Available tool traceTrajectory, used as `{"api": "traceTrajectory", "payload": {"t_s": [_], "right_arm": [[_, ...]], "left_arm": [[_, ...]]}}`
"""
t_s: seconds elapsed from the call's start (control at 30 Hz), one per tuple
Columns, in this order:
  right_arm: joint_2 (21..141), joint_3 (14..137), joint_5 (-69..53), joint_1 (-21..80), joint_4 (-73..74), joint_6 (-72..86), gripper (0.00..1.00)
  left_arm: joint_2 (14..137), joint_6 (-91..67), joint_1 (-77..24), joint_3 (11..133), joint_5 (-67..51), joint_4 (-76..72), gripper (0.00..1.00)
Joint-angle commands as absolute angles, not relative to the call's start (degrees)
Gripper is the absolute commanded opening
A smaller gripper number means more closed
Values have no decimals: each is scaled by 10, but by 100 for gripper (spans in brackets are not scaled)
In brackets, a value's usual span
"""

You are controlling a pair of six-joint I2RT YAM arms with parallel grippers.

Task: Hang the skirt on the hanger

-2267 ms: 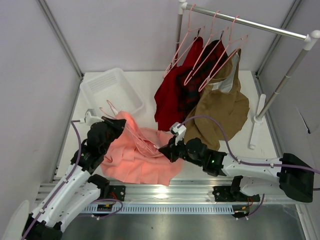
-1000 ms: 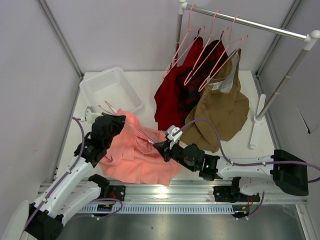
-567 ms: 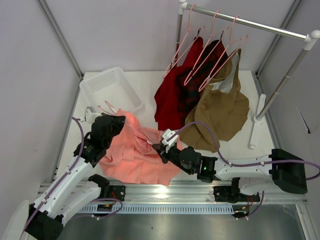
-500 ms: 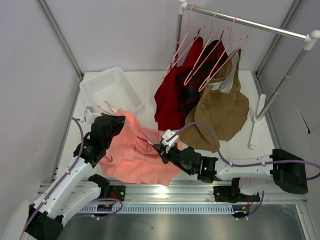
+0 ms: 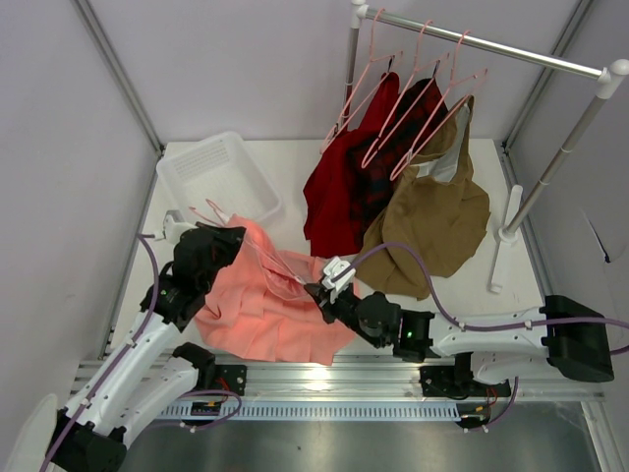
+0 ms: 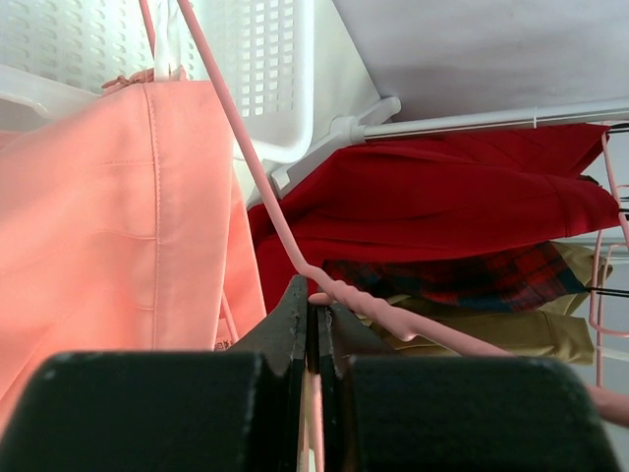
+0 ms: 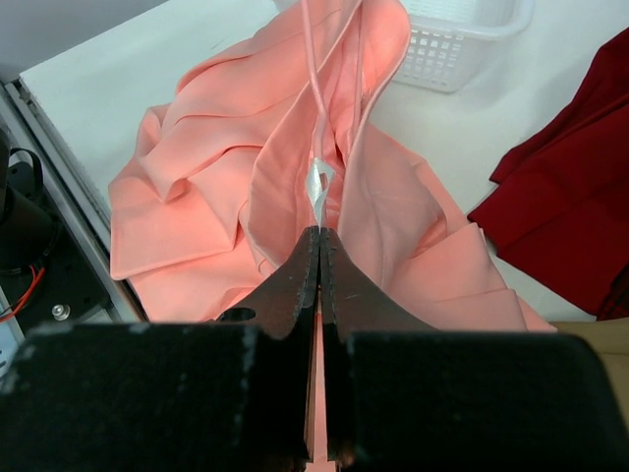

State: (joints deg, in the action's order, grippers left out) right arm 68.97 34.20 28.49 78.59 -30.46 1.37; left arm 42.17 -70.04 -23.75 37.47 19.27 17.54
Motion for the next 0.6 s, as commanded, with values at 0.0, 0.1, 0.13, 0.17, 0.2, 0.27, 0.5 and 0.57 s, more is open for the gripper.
{"api": "traceTrajectory", "payload": {"t_s": [0.0,0.1,0.13,0.17,0.2,0.27,0.5,0.57], "right_arm": [[695,345,310,801,-338,-1,0],[699,345,320,812,-341,-21,0],[699,345,323,815,-341,-22,0],[699,342,325,816,-341,-24,0],[699,341,330,816,-342,-23,0],[697,338,330,817,-345,-23,0],[706,343,345,817,-357,-34,0],[707,344,351,817,-367,-37,0]], "left_arm": [[417,-715,-228,403,177,171,0],[416,-712,-225,408,171,176,0],[417,-712,-223,410,171,177,0],[415,-711,-222,410,168,178,0],[413,-712,-221,411,167,178,0],[410,-711,-219,411,163,182,0],[397,-708,-215,413,151,189,0],[395,-708,-216,409,150,190,0]]}}
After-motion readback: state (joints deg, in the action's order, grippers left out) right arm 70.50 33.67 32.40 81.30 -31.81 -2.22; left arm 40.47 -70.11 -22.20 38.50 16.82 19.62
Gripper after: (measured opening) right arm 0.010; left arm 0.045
